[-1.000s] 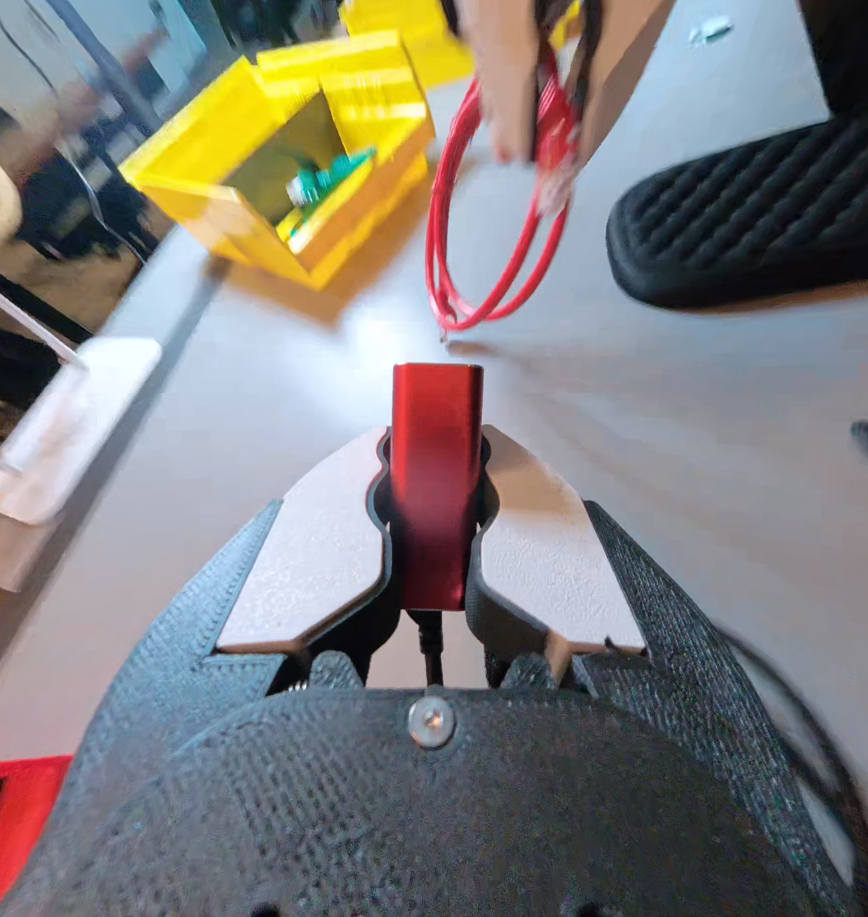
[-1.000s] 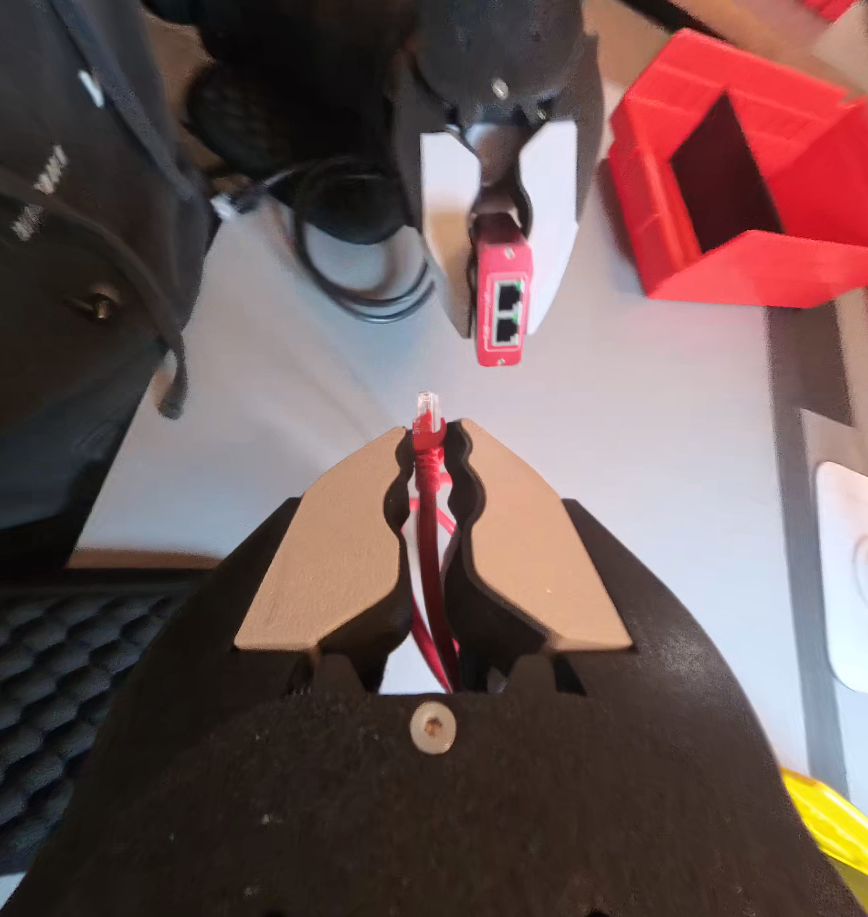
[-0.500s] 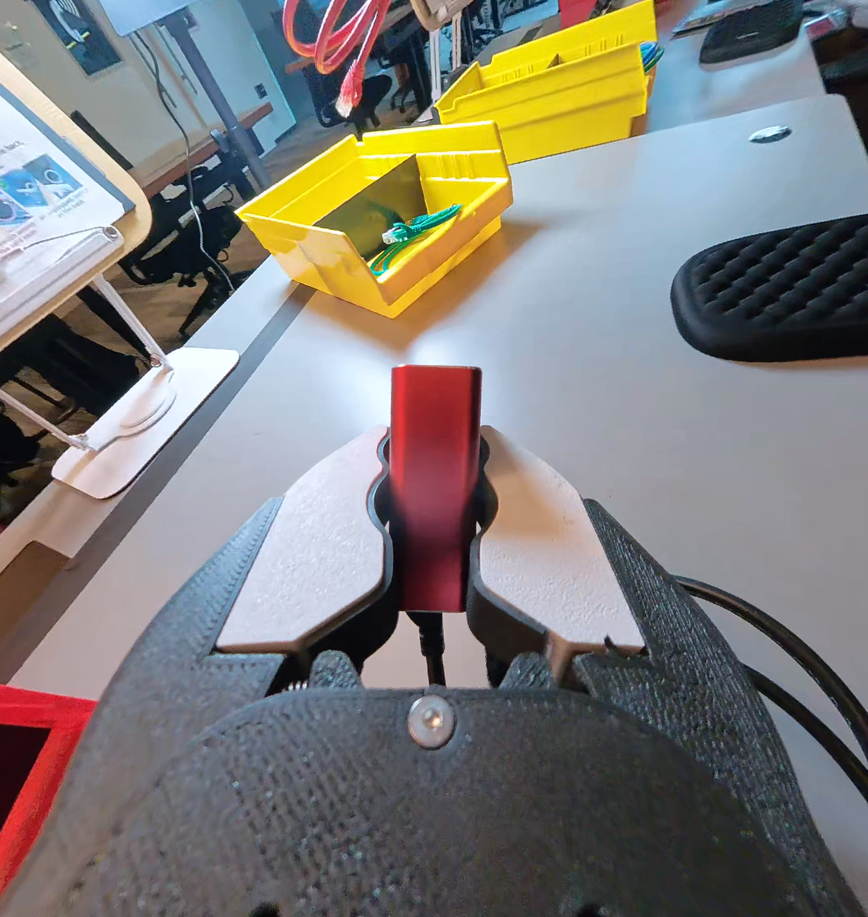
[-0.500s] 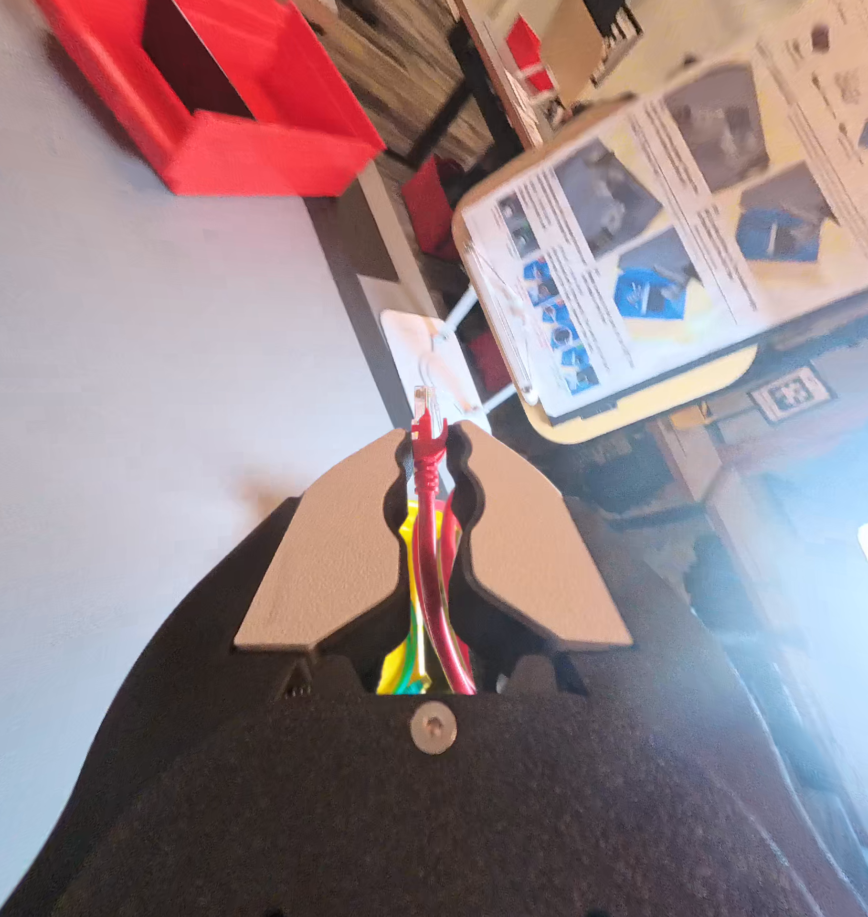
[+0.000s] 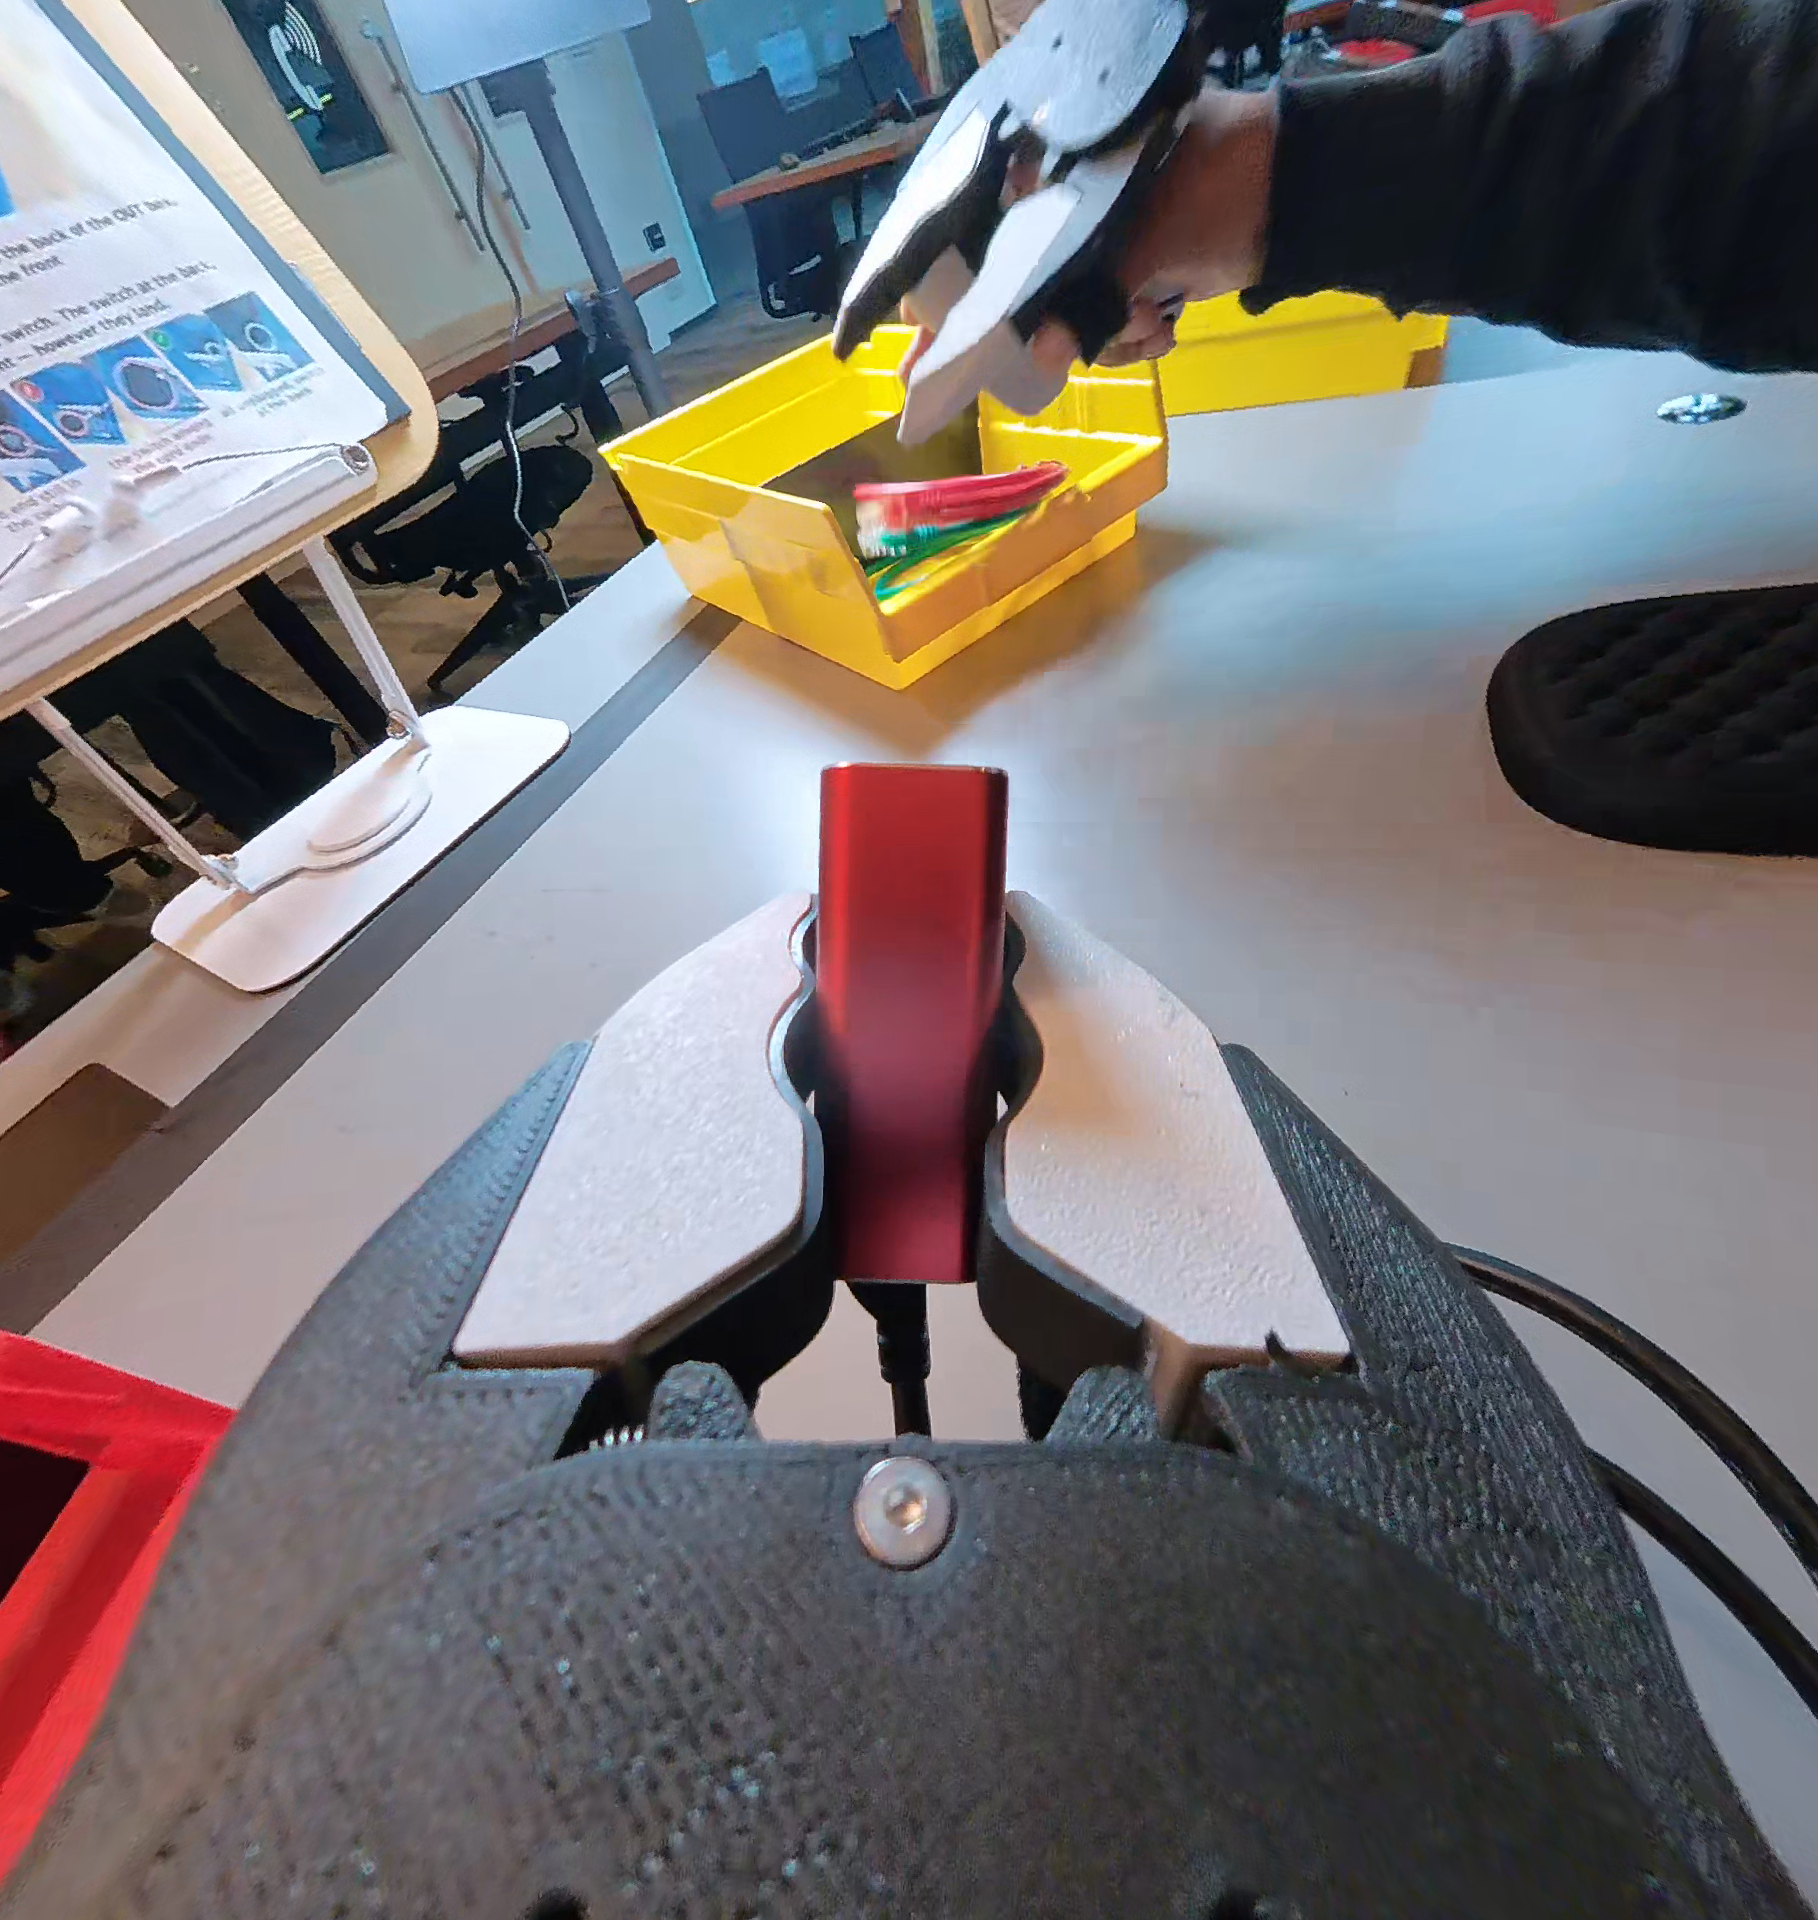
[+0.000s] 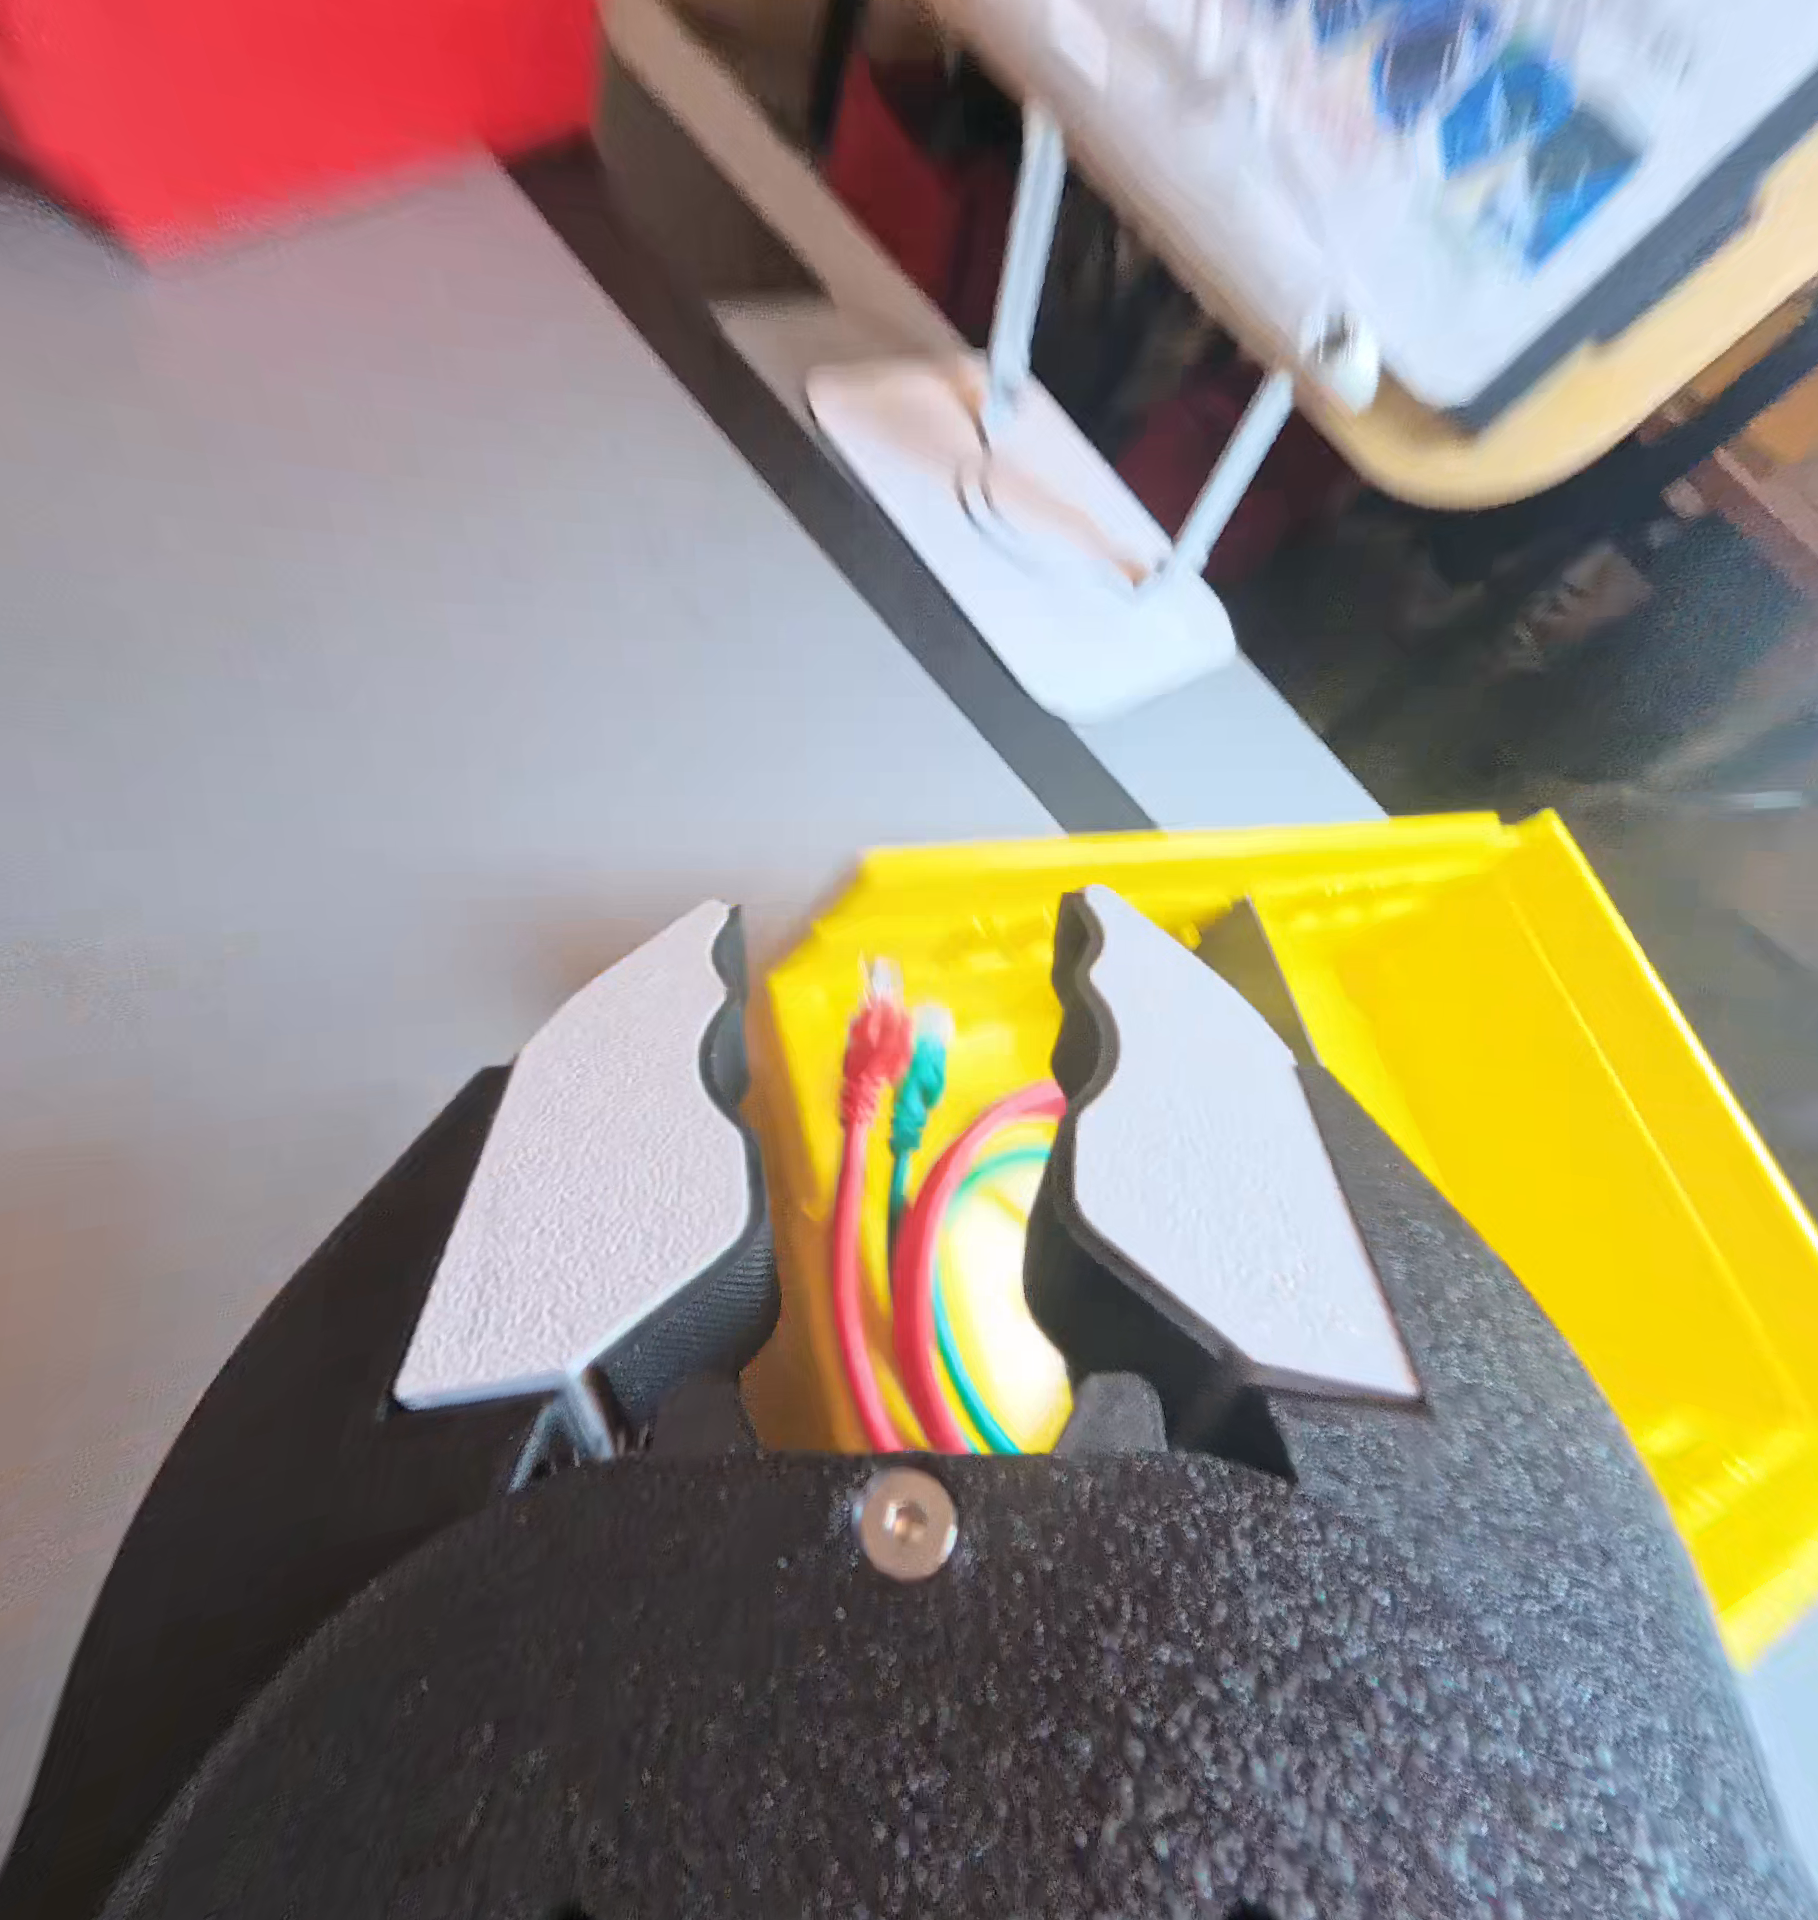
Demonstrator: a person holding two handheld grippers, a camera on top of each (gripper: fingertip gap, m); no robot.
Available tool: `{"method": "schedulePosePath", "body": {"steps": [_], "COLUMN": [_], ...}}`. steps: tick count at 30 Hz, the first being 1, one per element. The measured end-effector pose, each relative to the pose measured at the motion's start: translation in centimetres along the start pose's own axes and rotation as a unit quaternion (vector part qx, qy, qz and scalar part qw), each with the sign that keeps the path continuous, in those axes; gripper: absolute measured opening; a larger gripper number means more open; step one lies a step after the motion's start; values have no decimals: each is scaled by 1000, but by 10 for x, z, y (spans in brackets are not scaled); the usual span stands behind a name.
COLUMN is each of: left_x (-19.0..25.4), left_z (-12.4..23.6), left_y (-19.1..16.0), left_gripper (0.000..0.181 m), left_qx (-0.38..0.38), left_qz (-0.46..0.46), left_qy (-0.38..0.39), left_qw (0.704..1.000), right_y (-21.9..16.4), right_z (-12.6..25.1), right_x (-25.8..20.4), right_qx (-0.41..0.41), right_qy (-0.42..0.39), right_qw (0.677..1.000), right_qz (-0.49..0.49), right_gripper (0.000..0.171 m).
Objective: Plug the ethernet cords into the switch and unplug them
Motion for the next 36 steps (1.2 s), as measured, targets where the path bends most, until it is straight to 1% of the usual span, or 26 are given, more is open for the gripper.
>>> {"method": "schedulePosePath", "body": {"steps": [1, 4, 6, 8, 10, 12, 14, 16, 17, 18, 19, 20, 21, 22, 25, 27, 30, 32, 33, 36], "left_x": [-2, -11, -20, -29, -39, -49, -55, -56, -57, -57, -55, -54, -53, -52, -53, -56, -52, -46, -42, -27], "left_z": [-1, -5, -7, -7, -5, -2, -1, -3, -4, -7, -9, -12, -13, -13, -11, -9, -8, -7, -7, -12], "left_y": [1, 8, 18, 34, 60, 90, 116, 134, 139, 141, 141, 138, 133, 127, 111, 98, 76, 66, 62, 50], "left_gripper": [29, 29, 29, 29, 29, 29, 29, 29, 29, 29, 29, 29, 29, 30, 31, 34, 38, 37, 36, 43], "left_qx": [4, 25, 49, 93, 166, 241, 304, 349, 364, 371, 370, 363, 358, 355, 320, 265, 161, 115, 98, 26], "left_qz": [5, 22, 39, 59, 89, 114, 120, 122, 122, 124, 126, 127, 123, 119, 116, 98, 21, -25, -45, -103], "left_qy": [1, -3, -8, -21, -47, -75, -107, -133, -135, -139, -149, -151, -148, -146, -160, -160, -124, -90, -76, -56], "left_qw": [1000, 999, 998, 994, 981, 961, 939, 920, 913, 910, 908, 911, 913, 916, 927, 946, 979, 989, 991, 993], "right_y": [16, 53, 66, 71, 74, 79, 91, 102, 105, 108, 111, 111, 109, 105, 95, 92, 87, 79, 75, 64], "right_z": [9, 32, 36, 31, 19, 6, 0, -6, -9, -10, -8, -6, -7, -8, -3, 6, 22, 25, 25, 16], "right_x": [-12, -61, -97, -134, -166, -192, -212, -223, -226, -230, -234, -235, -232, -229, -214, -199, -186, -186, -189, -204], "right_qx": [33, 111, 138, 160, 171, 176, 187, 190, 193, 204, 221, 237, 247, 248, 216, 202, 155, 118, 104, 77], "right_qy": [24, 79, 124, 181, 239, 299, 356, 377, 382, 391, 403, 405, 380, 363, 332, 263, 151, 81, 64, 56], "right_qw": [999, 991, 983, 970, 955, 937, 913, 904, 902, 895, 885, 880, 888, 897, 918, 943, 971, 975, 973, 969], "right_qz": [-15, -10, -8, -15, -30, -48, -66, -65, -61, -62, -68, -72, -71, -54, -29, 10, 105, 172, 194, 229], "right_gripper": [60, 59, 58, 55, 56, 57, 57, 56, 52, 44, 35, 20, 7, 7, 6, 5, 5, 6, 6, 6]}}
Point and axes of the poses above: each gripper's, where its closed fingertips meet, z back along the fingers, y out of its top, x = y × z across the jaws, the point moved 5 cm from there along z, back along the fingers, and after that the axes turned 12 degrees about -z, right-handed, at the moved point
